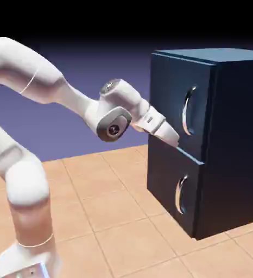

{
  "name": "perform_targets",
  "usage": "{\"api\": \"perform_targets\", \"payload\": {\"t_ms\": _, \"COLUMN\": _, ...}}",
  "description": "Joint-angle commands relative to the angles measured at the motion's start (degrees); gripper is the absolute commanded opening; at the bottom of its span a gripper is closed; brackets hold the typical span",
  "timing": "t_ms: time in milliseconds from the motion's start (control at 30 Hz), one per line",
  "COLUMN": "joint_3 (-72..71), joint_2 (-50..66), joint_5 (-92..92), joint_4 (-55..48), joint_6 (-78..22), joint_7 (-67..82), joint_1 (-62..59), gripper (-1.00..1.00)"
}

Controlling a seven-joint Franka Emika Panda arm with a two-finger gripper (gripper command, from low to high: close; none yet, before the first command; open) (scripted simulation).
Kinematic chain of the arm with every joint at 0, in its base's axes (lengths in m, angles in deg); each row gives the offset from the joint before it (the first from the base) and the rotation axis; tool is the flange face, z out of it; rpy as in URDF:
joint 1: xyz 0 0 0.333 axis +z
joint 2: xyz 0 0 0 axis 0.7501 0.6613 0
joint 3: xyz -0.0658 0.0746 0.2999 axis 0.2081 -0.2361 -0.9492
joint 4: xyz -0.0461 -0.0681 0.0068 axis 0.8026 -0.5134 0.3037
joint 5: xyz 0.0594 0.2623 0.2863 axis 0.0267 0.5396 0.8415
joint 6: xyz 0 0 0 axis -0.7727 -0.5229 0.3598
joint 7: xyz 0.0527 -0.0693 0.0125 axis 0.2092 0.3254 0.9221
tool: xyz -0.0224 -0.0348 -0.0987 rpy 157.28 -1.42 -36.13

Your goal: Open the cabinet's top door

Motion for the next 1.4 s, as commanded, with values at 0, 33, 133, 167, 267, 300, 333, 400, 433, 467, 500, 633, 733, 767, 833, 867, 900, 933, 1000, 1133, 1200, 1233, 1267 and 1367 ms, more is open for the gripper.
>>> {"api": "perform_targets", "payload": {"t_ms": 0, "joint_3": 0.80, "joint_2": -0.42, "joint_5": -2.50, "joint_4": -0.15, "joint_6": -0.26, "joint_7": -1.90, "joint_1": 0.70, "gripper": 0.00}}
{"api": "perform_targets", "payload": {"t_ms": 33, "joint_3": 1.59, "joint_2": -0.83, "joint_5": -4.99, "joint_4": -0.31, "joint_6": -0.52, "joint_7": -3.79, "joint_1": 1.40, "gripper": 0.00}}
{"api": "perform_targets", "payload": {"t_ms": 133, "joint_3": 3.97, "joint_2": -2.08, "joint_5": -12.46, "joint_4": -0.77, "joint_6": -1.30, "joint_7": -9.47, "joint_1": 3.51, "gripper": 0.00}}
{"api": "perform_targets", "payload": {"t_ms": 167, "joint_3": 4.77, "joint_2": -2.50, "joint_5": -14.95, "joint_4": -0.93, "joint_6": -1.56, "joint_7": -11.36, "joint_1": 4.21, "gripper": 0.00}}
{"api": "perform_targets", "payload": {"t_ms": 267, "joint_3": 7.15, "joint_2": -3.74, "joint_5": -22.43, "joint_4": -1.39, "joint_6": -2.33, "joint_7": -17.04, "joint_1": 6.31, "gripper": 0.00}}
{"api": "perform_targets", "payload": {"t_ms": 300, "joint_3": 7.95, "joint_2": -4.16, "joint_5": -24.92, "joint_4": -1.55, "joint_6": -2.59, "joint_7": -18.94, "joint_1": 7.01, "gripper": 0.00}}
{"api": "perform_targets", "payload": {"t_ms": 333, "joint_3": 8.74, "joint_2": -4.57, "joint_5": -27.41, "joint_4": -1.70, "joint_6": -2.85, "joint_7": -20.83, "joint_1": 7.71, "gripper": 0.00}}
{"api": "perform_targets", "payload": {"t_ms": 400, "joint_3": 10.33, "joint_2": -5.41, "joint_5": -32.40, "joint_4": -2.01, "joint_6": -3.37, "joint_7": -24.62, "joint_1": 9.11, "gripper": 0.00}}
{"api": "perform_targets", "payload": {"t_ms": 433, "joint_3": 11.13, "joint_2": -5.82, "joint_5": -34.89, "joint_4": -2.16, "joint_6": -3.63, "joint_7": -26.51, "joint_1": 9.81, "gripper": 0.00}}
{"api": "perform_targets", "payload": {"t_ms": 467, "joint_3": 11.92, "joint_2": -6.24, "joint_5": -37.38, "joint_4": -2.32, "joint_6": -3.89, "joint_7": -28.40, "joint_1": 10.51, "gripper": 0.00}}
{"api": "perform_targets", "payload": {"t_ms": 500, "joint_3": 12.72, "joint_2": -6.65, "joint_5": -39.87, "joint_4": -2.47, "joint_6": -4.15, "joint_7": -30.30, "joint_1": 11.22, "gripper": 0.00}}
{"api": "perform_targets", "payload": {"t_ms": 633, "joint_3": 15.89, "joint_2": -8.32, "joint_5": -49.84, "joint_4": -3.09, "joint_6": -5.18, "joint_7": -37.87, "joint_1": 14.02, "gripper": 0.00}}
{"api": "perform_targets", "payload": {"t_ms": 733, "joint_3": 18.28, "joint_2": -9.56, "joint_5": -57.31, "joint_4": -3.55, "joint_6": -5.96, "joint_7": -43.55, "joint_1": 16.12, "gripper": 0.00}}
{"api": "perform_targets", "payload": {"t_ms": 767, "joint_3": 19.07, "joint_2": -9.98, "joint_5": -59.81, "joint_4": -3.71, "joint_6": -6.22, "joint_7": -45.44, "joint_1": 16.82, "gripper": 0.00}}
{"api": "perform_targets", "payload": {"t_ms": 833, "joint_3": 20.66, "joint_2": -10.81, "joint_5": -64.79, "joint_4": -4.02, "joint_6": -6.74, "joint_7": -49.23, "joint_1": 18.23, "gripper": 0.00}}
{"api": "perform_targets", "payload": {"t_ms": 867, "joint_3": 21.46, "joint_2": -11.23, "joint_5": -67.28, "joint_4": -4.17, "joint_6": -7.00, "joint_7": -51.12, "joint_1": 18.93, "gripper": 0.00}}
{"api": "perform_targets", "payload": {"t_ms": 900, "joint_3": 22.25, "joint_2": -11.64, "joint_5": -69.77, "joint_4": -4.33, "joint_6": -7.26, "joint_7": -53.02, "joint_1": 19.63, "gripper": 0.00}}
{"api": "perform_targets", "payload": {"t_ms": 933, "joint_3": 23.05, "joint_2": -12.06, "joint_5": -72.26, "joint_4": -4.48, "joint_6": -7.52, "joint_7": -54.91, "joint_1": 20.33, "gripper": 0.00}}
{"api": "perform_targets", "payload": {"t_ms": 1000, "joint_3": 24.64, "joint_2": -12.89, "joint_5": -77.25, "joint_4": -4.79, "joint_6": -8.03, "joint_7": -58.70, "joint_1": 21.73, "gripper": 0.00}}
{"api": "perform_targets", "payload": {"t_ms": 1133, "joint_3": 27.81, "joint_2": -14.55, "joint_5": -87.22, "joint_4": -5.41, "joint_6": -9.07, "joint_7": -66.27, "joint_1": 24.53, "gripper": 0.00}}
{"api": "perform_targets", "payload": {"t_ms": 1200, "joint_3": 29.40, "joint_2": -15.38, "joint_5": -92.20, "joint_4": -5.72, "joint_6": -9.59, "joint_7": -70.05, "joint_1": 25.94, "gripper": 0.00}}
{"api": "perform_targets", "payload": {"t_ms": 1233, "joint_3": 30.20, "joint_2": -15.80, "joint_5": -94.69, "joint_4": -5.87, "joint_6": -9.85, "joint_7": -71.95, "joint_1": 26.64, "gripper": 0.00}}
{"api": "perform_targets", "payload": {"t_ms": 1267, "joint_3": 30.99, "joint_2": -16.21, "joint_5": -97.18, "joint_4": -6.03, "joint_6": -10.11, "joint_7": -73.84, "joint_1": 27.34, "gripper": 0.00}}
{"api": "perform_targets", "payload": {"t_ms": 1367, "joint_3": 33.38, "joint_2": -17.46, "joint_5": -104.66, "joint_4": -6.49, "joint_6": -10.89, "joint_7": -79.52, "joint_1": 29.44, "gripper": 0.00}}
